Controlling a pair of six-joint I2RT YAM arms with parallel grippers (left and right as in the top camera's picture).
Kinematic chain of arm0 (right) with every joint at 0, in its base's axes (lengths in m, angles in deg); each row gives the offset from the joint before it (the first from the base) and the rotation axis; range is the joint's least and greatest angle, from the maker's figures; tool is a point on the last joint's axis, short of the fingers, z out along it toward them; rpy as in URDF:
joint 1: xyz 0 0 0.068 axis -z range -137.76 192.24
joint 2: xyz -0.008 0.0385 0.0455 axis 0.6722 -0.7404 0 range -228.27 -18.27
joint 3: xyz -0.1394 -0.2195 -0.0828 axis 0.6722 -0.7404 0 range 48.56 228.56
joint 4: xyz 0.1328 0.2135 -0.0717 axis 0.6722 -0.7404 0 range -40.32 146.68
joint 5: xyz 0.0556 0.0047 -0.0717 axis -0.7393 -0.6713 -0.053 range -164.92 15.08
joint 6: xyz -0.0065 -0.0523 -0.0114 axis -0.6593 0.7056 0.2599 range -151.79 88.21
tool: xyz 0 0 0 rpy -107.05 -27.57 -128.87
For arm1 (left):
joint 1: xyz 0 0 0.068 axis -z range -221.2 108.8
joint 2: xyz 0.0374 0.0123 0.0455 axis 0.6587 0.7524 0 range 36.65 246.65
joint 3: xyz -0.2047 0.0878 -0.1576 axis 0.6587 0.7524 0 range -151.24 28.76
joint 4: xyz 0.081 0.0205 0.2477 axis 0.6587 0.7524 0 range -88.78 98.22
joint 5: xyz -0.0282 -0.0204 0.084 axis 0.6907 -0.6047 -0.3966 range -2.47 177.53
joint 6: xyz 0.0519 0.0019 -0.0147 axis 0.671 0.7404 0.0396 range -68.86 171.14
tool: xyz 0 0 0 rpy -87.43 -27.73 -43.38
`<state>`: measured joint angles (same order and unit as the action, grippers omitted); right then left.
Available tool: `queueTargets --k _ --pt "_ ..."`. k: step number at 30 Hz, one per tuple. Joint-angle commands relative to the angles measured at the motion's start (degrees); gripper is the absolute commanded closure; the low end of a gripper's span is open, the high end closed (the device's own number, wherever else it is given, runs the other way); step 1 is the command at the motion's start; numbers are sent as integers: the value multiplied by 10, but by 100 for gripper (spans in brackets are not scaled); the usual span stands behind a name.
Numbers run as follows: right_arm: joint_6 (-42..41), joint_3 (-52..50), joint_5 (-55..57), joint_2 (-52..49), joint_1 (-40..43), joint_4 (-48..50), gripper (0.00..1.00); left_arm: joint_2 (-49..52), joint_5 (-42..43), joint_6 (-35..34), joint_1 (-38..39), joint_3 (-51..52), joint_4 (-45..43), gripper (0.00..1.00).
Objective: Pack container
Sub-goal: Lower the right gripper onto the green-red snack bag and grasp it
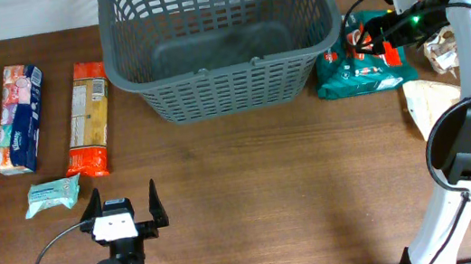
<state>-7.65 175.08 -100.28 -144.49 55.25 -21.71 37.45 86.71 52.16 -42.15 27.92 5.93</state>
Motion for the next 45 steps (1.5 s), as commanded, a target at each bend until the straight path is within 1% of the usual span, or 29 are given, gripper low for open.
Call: queueTargets --k 1,4,7,13,21,33,45 --pt "9 8 -14 -10 1 11 1 -5 6 -2 -3 3 0 1" --pt "0 8 -35 -10 2 39 1 -5 6 -2 -3 3 0 1" --pt "-33 8 -34 -12 2 68 1 -5 6 -2 -3 3 0 1" --pt "-59 8 -34 -25 2 108 1 -5 6 -2 -3 3 0 1" --pt "-69 8 -39 -61 2 111 1 -5 6 -2 -3 3 1 1" --pt "-71 8 -62 -86 1 113 1 -5 6 -2 -3 3 0 1" --pt "-71 8 -54 -110 1 114 1 -5 6 -2 -3 3 0 1"
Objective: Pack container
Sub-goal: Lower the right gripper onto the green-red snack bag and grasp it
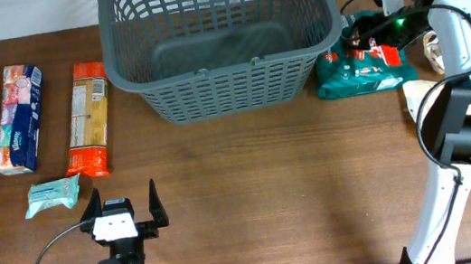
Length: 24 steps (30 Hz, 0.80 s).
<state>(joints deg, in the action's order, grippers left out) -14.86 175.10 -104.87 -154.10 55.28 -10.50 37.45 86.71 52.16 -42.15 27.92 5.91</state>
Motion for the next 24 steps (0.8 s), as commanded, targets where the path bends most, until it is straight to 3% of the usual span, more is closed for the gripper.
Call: queueTargets --k 1,16,24 --pt "1 7 -8 -16 1 2 1 -5 6 -2 -3 3 1 1" --pt "1 7 125 -41 -23 -10 1 -5 6 -2 -3 3 1 1" --pt "2 7 133 -42 -45 -9 1 -5 6 -2 -3 3 1 1"
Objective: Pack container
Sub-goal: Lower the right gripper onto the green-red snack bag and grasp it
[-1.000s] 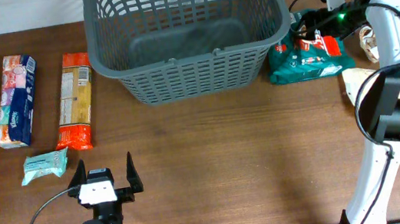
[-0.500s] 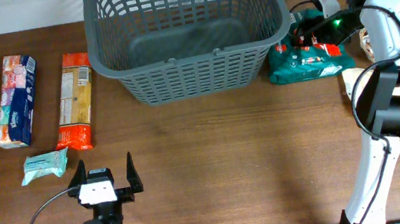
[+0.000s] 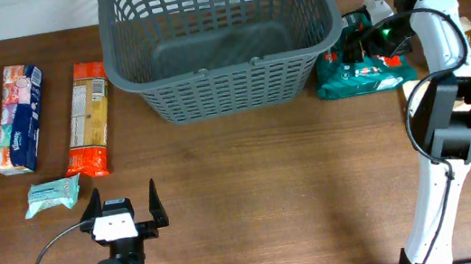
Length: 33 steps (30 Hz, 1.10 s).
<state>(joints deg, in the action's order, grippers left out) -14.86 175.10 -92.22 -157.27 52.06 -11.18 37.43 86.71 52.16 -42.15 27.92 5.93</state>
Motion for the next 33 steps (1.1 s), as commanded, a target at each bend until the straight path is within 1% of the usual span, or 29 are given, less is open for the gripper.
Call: queueTargets --k 1,8,18,24,25,26,27,28,31,32,33 --pt "2 7 7 -10 -16 -2 1 -5 6 -2 -3 3 0 1" --pt "1 -2 9 -10 -19 0 1 -5 6 -2 -3 3 0 1" --pt "1 -91 15 -11 -19 39 1 -5 6 -2 -3 3 0 1" --pt "1 -109 15 -11 -19 45 0 -5 6 -2 -3 3 0 1" --pt "1 -109 15 -11 -19 45 17 -5 6 -2 -3 3 1 1" --pt "1 -109 15 -11 -19 45 37 -5 6 -2 -3 3 0 1" --pt "0 -109 15 -11 -19 45 53 -5 6 -2 -3 3 0 1" --pt "-3 -109 15 -11 -19 45 66 -5 6 -2 -3 3 0 1" --pt "-10 -109 15 -11 -19 45 93 -5 6 -2 -3 3 0 1" --pt "-10 -109 15 -11 -19 45 96 -5 6 -2 -3 3 0 1" --pt "-10 -109 15 -11 -19 45 96 -5 6 -2 -3 3 0 1"
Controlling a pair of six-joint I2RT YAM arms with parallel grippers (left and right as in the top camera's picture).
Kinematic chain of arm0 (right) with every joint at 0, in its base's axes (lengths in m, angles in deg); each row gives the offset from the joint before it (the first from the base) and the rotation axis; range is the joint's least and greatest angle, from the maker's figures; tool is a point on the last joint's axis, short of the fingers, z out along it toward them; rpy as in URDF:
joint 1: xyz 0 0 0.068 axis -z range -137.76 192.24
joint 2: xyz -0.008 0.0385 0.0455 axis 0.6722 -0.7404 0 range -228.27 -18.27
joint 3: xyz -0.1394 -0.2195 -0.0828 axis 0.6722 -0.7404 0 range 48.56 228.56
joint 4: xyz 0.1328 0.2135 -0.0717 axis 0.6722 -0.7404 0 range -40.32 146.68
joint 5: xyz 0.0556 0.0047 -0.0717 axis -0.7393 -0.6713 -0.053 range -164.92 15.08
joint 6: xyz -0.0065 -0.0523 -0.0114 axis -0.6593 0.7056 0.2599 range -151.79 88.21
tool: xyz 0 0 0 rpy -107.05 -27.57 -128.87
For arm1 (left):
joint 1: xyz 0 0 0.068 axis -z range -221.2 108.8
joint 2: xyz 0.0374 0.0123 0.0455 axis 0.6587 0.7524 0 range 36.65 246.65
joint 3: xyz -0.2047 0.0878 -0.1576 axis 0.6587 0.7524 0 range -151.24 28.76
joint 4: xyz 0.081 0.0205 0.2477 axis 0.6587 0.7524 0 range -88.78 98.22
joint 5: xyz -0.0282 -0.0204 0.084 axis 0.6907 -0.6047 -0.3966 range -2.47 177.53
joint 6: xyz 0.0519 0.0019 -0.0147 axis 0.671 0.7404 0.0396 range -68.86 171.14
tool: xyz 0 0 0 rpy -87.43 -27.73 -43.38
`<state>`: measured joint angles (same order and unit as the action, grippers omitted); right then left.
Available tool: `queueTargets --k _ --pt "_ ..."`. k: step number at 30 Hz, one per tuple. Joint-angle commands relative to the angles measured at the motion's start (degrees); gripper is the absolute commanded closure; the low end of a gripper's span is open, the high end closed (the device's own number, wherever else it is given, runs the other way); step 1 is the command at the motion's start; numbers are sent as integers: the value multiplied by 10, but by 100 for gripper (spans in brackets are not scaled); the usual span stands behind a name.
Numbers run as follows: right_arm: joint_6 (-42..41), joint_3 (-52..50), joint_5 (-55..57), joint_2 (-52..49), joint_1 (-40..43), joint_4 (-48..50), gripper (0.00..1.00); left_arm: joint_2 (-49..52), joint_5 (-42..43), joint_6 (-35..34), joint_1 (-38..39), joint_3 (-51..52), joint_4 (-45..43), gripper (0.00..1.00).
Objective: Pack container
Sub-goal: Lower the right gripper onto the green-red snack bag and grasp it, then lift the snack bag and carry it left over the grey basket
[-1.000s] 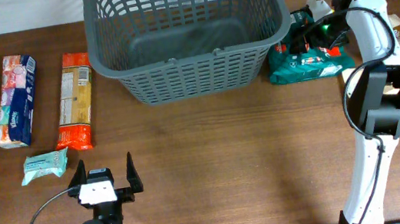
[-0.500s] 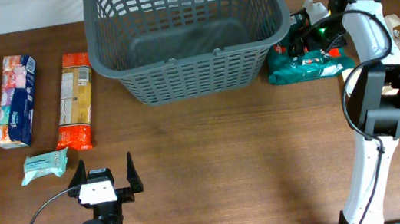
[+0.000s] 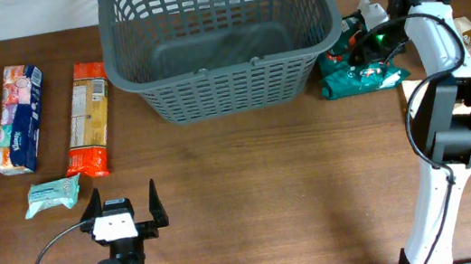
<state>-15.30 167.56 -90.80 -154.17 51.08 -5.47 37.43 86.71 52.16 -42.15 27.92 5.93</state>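
Note:
The grey plastic basket (image 3: 225, 88) stands at the back centre with nothing visible inside. Just right of it lies a green and red packet (image 3: 352, 78). My right gripper (image 3: 359, 48) hangs down onto the packet's upper part, next to the basket's right wall. The wrist hides its fingers. At the front left, my left gripper (image 3: 124, 204) is open and holds nothing. A blue and pink tissue pack (image 3: 19, 119), an orange packet (image 3: 88, 118) and a small teal wipe pack (image 3: 52, 196) lie at the left.
Beige bags (image 3: 427, 98) and a brown wrapper lie right of the green packet, under and beside the right arm. A white object (image 3: 372, 12) sits behind the packet. The left arm's black cable (image 3: 47, 257) loops at the front left.
My right wrist has moved a little left and down onto the green packet, nearer the basket wall. The packet looks slightly more crumpled and lies in about the same place. My left arm is unchanged.
My right arm first stood far right with its wrist over the packet's right end. Then its upper part was further left, and the wrist closer over the packet. Now the wrist is on the packet beside the basket. The left arm and left-side items stayed still.

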Motion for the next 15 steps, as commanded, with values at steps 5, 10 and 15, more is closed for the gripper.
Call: queueTargets --k 5,10,15 --pt "-16 -33 1 -42 -9 -9 96 -5 6 -2 -3 3 0 1" --pt "-66 -16 0 -42 -3 5 96 -5 6 -2 -3 3 0 1" --pt "-85 40 -24 -42 12 -5 96 -5 6 -2 -3 3 0 1"
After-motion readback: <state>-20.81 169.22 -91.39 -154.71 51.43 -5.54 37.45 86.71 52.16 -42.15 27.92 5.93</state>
